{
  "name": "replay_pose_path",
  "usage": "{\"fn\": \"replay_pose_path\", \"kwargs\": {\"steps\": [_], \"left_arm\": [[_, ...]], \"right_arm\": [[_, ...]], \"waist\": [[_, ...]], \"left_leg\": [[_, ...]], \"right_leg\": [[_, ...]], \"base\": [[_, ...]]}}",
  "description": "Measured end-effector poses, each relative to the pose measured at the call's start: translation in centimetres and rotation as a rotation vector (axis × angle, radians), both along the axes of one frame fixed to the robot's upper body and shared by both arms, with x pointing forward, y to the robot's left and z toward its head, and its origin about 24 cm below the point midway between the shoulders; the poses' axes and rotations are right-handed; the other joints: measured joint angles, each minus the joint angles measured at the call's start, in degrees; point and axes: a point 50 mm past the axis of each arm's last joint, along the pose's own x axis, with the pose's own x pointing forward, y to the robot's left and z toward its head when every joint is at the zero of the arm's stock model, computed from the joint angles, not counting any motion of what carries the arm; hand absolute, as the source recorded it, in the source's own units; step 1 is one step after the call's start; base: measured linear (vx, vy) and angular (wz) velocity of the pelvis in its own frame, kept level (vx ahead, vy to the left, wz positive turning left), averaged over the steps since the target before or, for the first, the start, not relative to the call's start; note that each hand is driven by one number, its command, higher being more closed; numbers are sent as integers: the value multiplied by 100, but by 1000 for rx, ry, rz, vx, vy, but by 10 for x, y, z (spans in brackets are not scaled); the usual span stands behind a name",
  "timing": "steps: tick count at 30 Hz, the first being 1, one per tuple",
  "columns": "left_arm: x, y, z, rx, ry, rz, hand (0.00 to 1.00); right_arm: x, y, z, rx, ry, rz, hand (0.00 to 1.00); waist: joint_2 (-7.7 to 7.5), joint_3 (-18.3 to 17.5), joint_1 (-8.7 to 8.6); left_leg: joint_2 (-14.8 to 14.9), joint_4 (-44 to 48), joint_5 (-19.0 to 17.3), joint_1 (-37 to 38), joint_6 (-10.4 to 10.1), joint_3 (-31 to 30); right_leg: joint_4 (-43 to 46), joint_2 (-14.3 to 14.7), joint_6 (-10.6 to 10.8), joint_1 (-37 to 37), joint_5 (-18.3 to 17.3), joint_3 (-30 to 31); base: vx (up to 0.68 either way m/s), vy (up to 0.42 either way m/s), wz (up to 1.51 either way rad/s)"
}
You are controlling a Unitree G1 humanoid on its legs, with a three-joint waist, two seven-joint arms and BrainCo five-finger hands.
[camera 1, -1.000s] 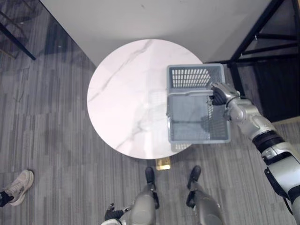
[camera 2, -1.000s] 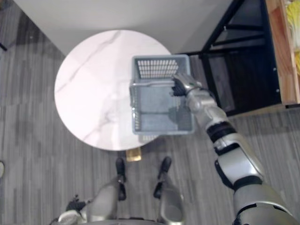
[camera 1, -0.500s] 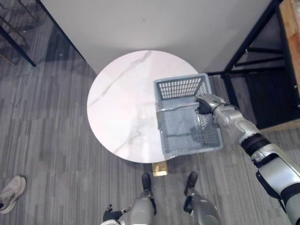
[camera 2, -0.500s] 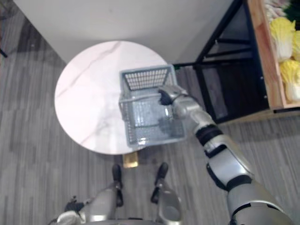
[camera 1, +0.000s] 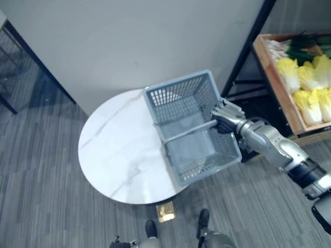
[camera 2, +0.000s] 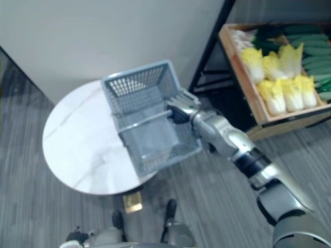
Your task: Pick vegetable in the basket
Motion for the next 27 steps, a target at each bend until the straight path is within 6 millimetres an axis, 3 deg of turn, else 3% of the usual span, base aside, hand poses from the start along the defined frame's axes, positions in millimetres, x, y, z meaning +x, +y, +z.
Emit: {"fn": "replay_pose_path", "kwargs": {"steps": [8, 14, 22, 27], "left_arm": [[-8, -1, -2, -12, 25, -29, 0], [-17, -3, -4, -31, 52, -31, 0], [-30, -10, -7, -52, 84, -33, 0], [-31, -10, -7, -38, 101, -79, 0]], "right_arm": [[-38, -15, -47, -34, 209, 51, 100], [-54, -36, -57, -3, 255, -4, 100], [-77, -61, -85, 24, 326, -118, 100], [-95, -87, -108, -14, 375, -242, 100]], "waist": [[49, -190, -57], [88, -335, -145], [306, -544, -159], [312, -544, -204]], "left_leg": [[8, -28, -8, 70, -13, 110], [-4, -6, -9, 83, -14, 108], [-16, -4, -40, 134, -55, 93], [35, 608, -467, 228, -55, 105]], "right_leg": [[-1, 22, 5, -3, -5, 125], [0, 13, 4, 11, -4, 124], [-10, -27, 31, 81, -32, 106], [850, -167, 86, 5, -532, 204]], "base": [[-4, -13, -7], [0, 0, 0], [0, 0, 0], [2, 22, -3]]}}
